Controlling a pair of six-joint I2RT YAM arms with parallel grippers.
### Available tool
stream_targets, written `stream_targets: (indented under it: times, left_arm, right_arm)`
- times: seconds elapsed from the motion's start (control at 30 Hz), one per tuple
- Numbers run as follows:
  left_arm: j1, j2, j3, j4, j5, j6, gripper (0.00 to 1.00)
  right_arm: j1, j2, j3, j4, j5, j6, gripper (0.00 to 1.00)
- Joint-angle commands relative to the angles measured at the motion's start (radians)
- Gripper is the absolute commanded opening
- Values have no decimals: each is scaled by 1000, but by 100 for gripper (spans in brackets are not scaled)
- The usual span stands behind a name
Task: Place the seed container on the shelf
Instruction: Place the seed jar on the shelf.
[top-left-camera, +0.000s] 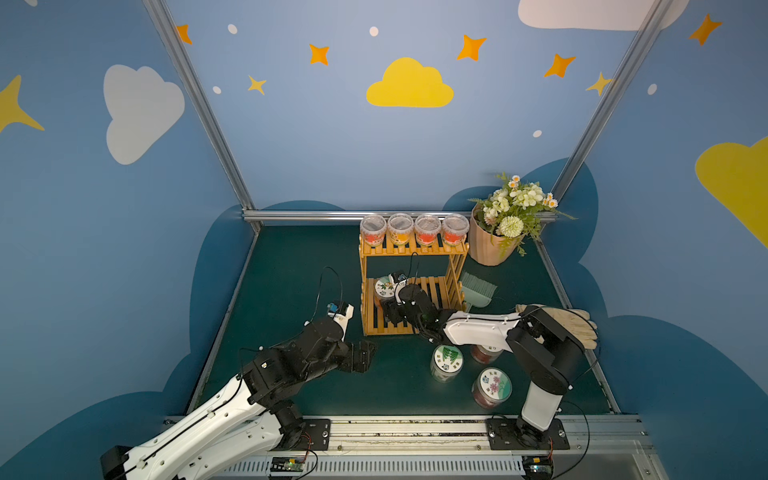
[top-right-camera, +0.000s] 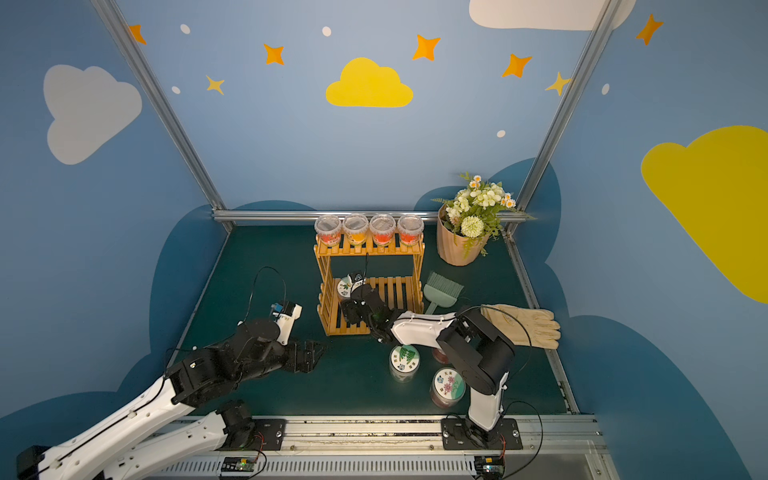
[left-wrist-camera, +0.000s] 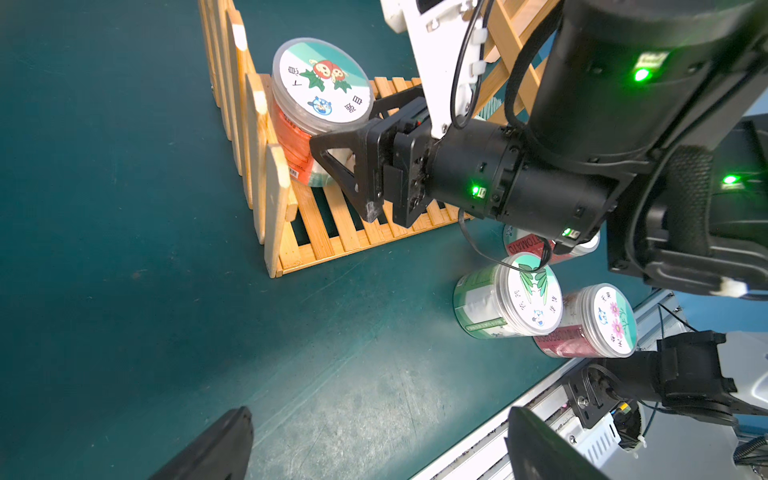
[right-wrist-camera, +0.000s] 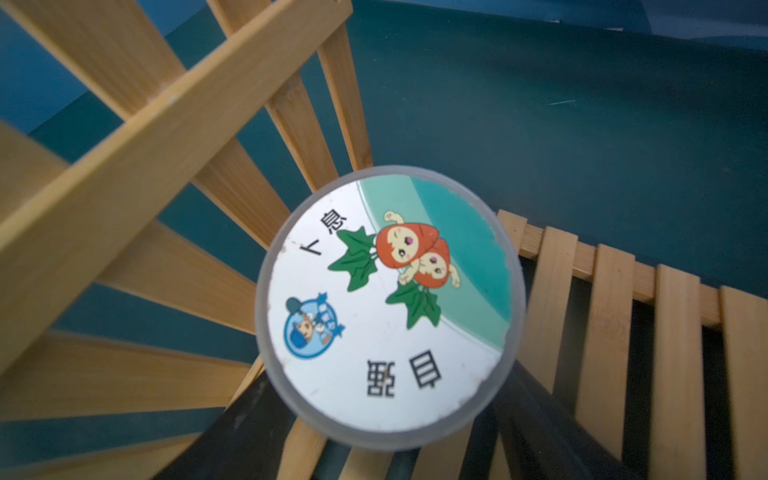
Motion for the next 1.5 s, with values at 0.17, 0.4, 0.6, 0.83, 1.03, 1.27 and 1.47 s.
stream_targets:
  times: [0.17, 0.4, 0.6, 0.83, 1.03, 1.27, 1.47]
  left_arm:
    - [6, -1, 44, -12, -19, 17, 100]
    - [8, -6, 41, -14, -26, 11, 100]
    - [8, -7, 40, -14, -27, 10, 100]
    - [8, -4, 43, -15, -28, 11, 100]
    - [10, -4, 42, -15, -27, 9, 100]
    - [9, -5, 44, -20, -29, 9, 100]
    - [10, -12, 43, -26, -28, 7, 100]
  right_arm:
    - [-13, 47, 15, 124, -1, 16, 77]
    - [-19, 73, 39, 123, -34, 23, 77]
    - [-23, 94, 48, 131, -51, 21, 77]
    - [-41, 111, 62, 133, -80, 27, 75]
    - [-47, 128, 75, 134, -109, 25, 75]
    - [-46, 137, 90, 110, -88, 21, 75]
    - [-48, 129, 91, 93, -79, 18, 76]
